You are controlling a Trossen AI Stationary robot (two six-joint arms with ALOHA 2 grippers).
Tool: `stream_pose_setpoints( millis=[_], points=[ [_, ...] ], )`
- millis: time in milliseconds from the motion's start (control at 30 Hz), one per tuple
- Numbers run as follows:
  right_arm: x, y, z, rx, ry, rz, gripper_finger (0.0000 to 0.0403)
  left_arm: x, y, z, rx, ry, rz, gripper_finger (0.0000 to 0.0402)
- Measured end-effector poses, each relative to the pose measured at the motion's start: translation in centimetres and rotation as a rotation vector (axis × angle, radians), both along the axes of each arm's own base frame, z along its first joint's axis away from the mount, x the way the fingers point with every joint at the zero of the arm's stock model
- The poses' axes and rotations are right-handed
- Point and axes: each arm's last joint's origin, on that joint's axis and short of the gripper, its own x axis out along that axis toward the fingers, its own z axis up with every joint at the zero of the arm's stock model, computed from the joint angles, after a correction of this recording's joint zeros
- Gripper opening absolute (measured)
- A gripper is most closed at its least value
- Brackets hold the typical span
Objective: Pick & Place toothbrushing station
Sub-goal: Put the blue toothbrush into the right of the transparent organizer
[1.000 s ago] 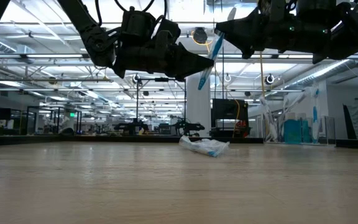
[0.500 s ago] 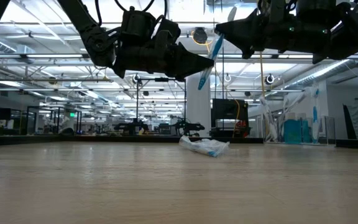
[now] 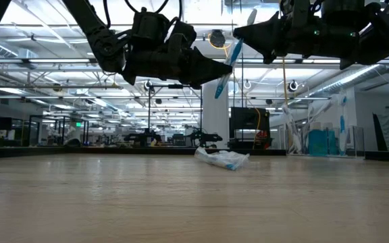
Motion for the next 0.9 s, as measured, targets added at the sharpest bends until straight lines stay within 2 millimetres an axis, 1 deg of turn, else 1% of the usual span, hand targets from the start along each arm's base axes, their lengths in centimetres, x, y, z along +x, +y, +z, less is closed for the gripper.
stream_pose_setpoints(
  millis=[200, 333, 400, 467, 533, 633, 767, 833, 900],
  points=[
    [0.0, 0.0, 0.0, 0.001, 0.0, 0.0, 0.002, 0.0, 0.0, 0.0, 0.0, -0.001, -0.001, 0.0037],
    [0.0, 0.0, 0.0, 0.003, -0.001, -0.004, 0.0017, 0.1, -0.5, 0.0, 0.002, -0.004, -0.004, 0.0038],
    [0.0, -0.1, 0.0, 0.012, -0.002, -0.031, 0.0018, 0.2, -0.7, 0.1, 0.003, -0.007, 0.022, 0.0039],
    [0.0, -0.1, 0.0, 0.019, -0.004, -0.047, 0.0018, 0.3, -0.9, 0.1, 0.014, -0.009, 0.061, 0.0049],
    [0.0, -0.1, 0.0, 0.019, 0.0, -0.048, 0.0018, 0.4, -1.1, 0.1, 0.026, -0.012, 0.075, 0.0071],
    [0.0, -0.2, 0.0, 0.02, 0.001, -0.051, 0.0018, 0.4, -1.4, 0.1, 0.022, -0.011, 0.104, 0.0119],
    [0.0, -0.4, -0.2, 0.042, 0.02, -0.147, 0.0018, 0.5, -1.6, 0.3, 0.016, -0.017, 0.11, 0.0186],
    [-0.2, -0.6, -0.2, 0.05, 0.037, -0.203, 0.0018, 0.4, -1.6, 0.6, 0.014, -0.022, 0.113, 0.0211],
    [-0.6, -0.7, 0.1, 0.055, 0.06, -0.25, 0.0018, 0.1, -1.7, 1.3, 0.007, -0.022, 0.114, 0.023]
  ],
)
